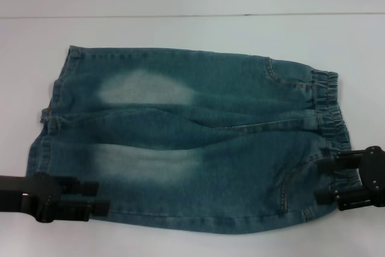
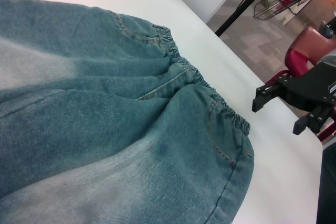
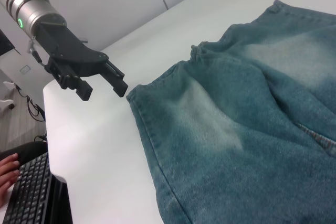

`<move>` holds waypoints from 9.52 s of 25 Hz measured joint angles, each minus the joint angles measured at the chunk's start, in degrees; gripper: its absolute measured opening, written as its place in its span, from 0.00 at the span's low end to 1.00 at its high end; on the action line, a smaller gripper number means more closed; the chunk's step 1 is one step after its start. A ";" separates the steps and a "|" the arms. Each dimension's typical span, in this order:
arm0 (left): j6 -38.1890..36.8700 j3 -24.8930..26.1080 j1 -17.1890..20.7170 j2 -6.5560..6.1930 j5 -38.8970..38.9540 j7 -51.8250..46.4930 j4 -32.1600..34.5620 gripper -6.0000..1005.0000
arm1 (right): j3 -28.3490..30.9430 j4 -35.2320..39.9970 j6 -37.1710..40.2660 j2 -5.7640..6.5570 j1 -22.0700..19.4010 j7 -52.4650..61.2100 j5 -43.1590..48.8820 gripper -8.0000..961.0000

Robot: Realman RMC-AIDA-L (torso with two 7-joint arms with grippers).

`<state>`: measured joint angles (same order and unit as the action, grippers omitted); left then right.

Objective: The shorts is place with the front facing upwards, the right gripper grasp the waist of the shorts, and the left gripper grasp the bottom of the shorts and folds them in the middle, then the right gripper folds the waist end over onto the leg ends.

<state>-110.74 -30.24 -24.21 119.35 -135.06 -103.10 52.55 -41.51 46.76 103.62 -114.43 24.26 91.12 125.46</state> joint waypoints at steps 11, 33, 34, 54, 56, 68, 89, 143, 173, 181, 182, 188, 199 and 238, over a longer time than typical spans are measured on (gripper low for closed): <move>-0.56 -0.12 -0.05 0.00 0.07 -0.07 -0.08 0.72 | 1.37 0.00 -0.18 -0.18 0.42 -0.11 -0.12 0.86; 7.16 6.69 -6.32 -4.77 -18.07 -31.86 3.62 0.72 | 2.05 0.18 -1.62 -0.02 1.29 -2.36 -0.04 0.86; 7.80 6.66 -6.40 -4.78 -18.54 -32.65 3.61 0.72 | 2.06 0.18 -1.67 -0.01 1.40 -2.51 0.03 0.86; 12.80 4.47 -6.56 -4.72 -22.19 -34.74 0.02 0.72 | 1.47 0.09 -2.39 0.10 2.62 -3.31 0.23 0.86; 13.39 4.14 -6.76 -4.71 -22.58 -34.74 -0.43 0.71 | 1.43 0.09 -2.72 0.09 2.55 -3.32 0.23 0.86; 12.85 1.84 -8.84 -4.68 -22.70 -34.70 -2.33 0.71 | 1.35 0.09 -3.36 -0.01 2.38 -3.40 0.22 0.86; 12.61 0.20 -9.17 -4.74 -22.22 -33.40 -1.95 0.09 | 6.14 1.54 -3.69 0.25 3.68 1.95 -0.16 0.86; 15.96 0.45 -12.76 -4.85 -18.84 -31.11 -2.11 0.01 | -9.59 1.65 -1.86 1.54 16.53 25.22 33.36 0.72; 16.73 0.63 -12.66 -4.96 -18.84 -30.59 -2.19 0.01 | -10.21 0.53 -3.07 0.52 18.62 25.22 31.64 0.72; 16.89 0.71 -12.53 -4.84 -18.84 -30.50 -2.19 0.01 | -8.25 0.21 -3.05 0.98 18.58 24.73 28.54 0.72; 16.89 0.72 -12.53 -4.83 -18.84 -30.50 -2.19 0.01 | -8.22 0.21 -3.05 0.98 18.48 24.70 28.25 0.72; 17.46 0.52 -12.60 -4.83 -18.84 -30.49 -2.21 0.01 | -7.36 -0.07 -2.57 1.00 17.92 24.14 25.45 0.71; 17.84 0.73 -12.67 -4.82 -18.84 -30.49 -2.28 0.01 | -5.08 -0.85 -2.48 0.69 17.76 20.35 25.09 0.52; 40.12 3.98 -13.98 -4.66 -2.03 -27.52 -6.21 0.01 | 12.57 -12.45 -28.15 -1.15 8.15 9.89 -5.05 0.05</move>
<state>-70.62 -26.26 -38.19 114.69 -137.09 -130.62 46.34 -28.94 34.31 75.47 -115.57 32.41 101.01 120.41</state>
